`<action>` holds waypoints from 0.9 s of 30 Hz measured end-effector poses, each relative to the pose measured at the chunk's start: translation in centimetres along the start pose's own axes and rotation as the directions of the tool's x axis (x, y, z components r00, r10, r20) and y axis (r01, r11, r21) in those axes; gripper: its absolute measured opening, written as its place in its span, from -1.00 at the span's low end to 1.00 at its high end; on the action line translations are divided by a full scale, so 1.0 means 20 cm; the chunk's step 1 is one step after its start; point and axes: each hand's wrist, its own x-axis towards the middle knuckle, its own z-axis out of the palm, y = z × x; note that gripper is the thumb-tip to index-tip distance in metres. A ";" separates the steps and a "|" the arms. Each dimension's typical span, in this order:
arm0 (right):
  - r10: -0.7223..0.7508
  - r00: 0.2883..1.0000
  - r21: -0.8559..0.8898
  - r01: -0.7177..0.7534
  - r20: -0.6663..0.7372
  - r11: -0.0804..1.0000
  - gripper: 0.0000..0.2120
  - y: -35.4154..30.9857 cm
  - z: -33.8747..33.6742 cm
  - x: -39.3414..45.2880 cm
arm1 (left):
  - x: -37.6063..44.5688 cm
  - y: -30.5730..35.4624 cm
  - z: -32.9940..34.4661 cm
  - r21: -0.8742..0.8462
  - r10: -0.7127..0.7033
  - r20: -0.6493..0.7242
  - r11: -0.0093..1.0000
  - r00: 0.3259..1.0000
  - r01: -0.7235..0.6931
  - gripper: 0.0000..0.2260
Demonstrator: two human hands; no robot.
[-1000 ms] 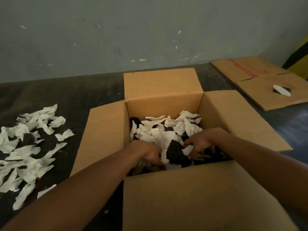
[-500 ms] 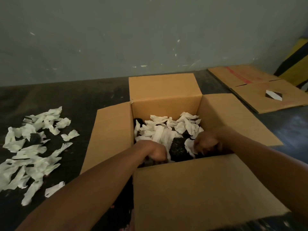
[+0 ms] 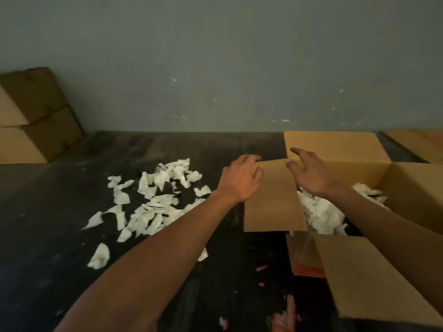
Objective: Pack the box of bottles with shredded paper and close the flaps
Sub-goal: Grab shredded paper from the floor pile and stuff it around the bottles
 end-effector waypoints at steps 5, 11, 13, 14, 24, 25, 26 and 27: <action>-0.055 0.995 0.108 0.046 0.084 0.993 -0.48 -0.50 0.49 -0.22 | -0.47 -0.63 -0.26 0.019 -0.170 -0.049 0.985 0.984 0.172 -0.59; 0.068 0.954 0.092 -0.099 0.291 0.991 -0.40 -0.74 1.16 -0.57 | -1.08 -1.27 -0.36 -0.013 -0.440 0.059 0.897 0.896 0.442 -0.48; 0.120 0.933 0.041 -0.142 0.339 0.989 -0.37 -0.75 1.33 -0.67 | -1.23 -1.42 -0.35 -0.002 -0.509 0.112 0.859 0.853 0.512 -0.41; 0.153 0.922 0.011 -0.167 0.355 0.986 -0.36 -0.75 1.39 -0.71 | -1.29 -1.47 -0.33 0.015 -0.544 0.140 0.837 0.827 0.548 -0.37; 0.267 0.897 -0.216 -0.200 0.352 0.956 -0.14 -0.67 1.80 -0.68 | -1.42 -1.83 -0.05 0.184 -0.615 0.306 0.787 0.727 0.588 -0.11; 0.254 0.898 -0.221 -0.182 0.360 0.958 -0.14 -0.67 1.84 -0.64 | -1.38 -1.86 -0.03 0.210 -0.600 0.304 0.800 0.740 0.563 -0.11; 0.239 0.900 -0.227 -0.163 0.364 0.960 -0.14 -0.68 1.87 -0.59 | -1.34 -1.90 -0.01 0.236 -0.587 0.302 0.809 0.751 0.538 -0.11; 0.221 0.905 -0.238 -0.140 0.364 0.961 -0.14 -0.69 1.91 -0.53 | -1.29 -1.93 0.00 0.259 -0.577 0.298 0.815 0.760 0.518 -0.11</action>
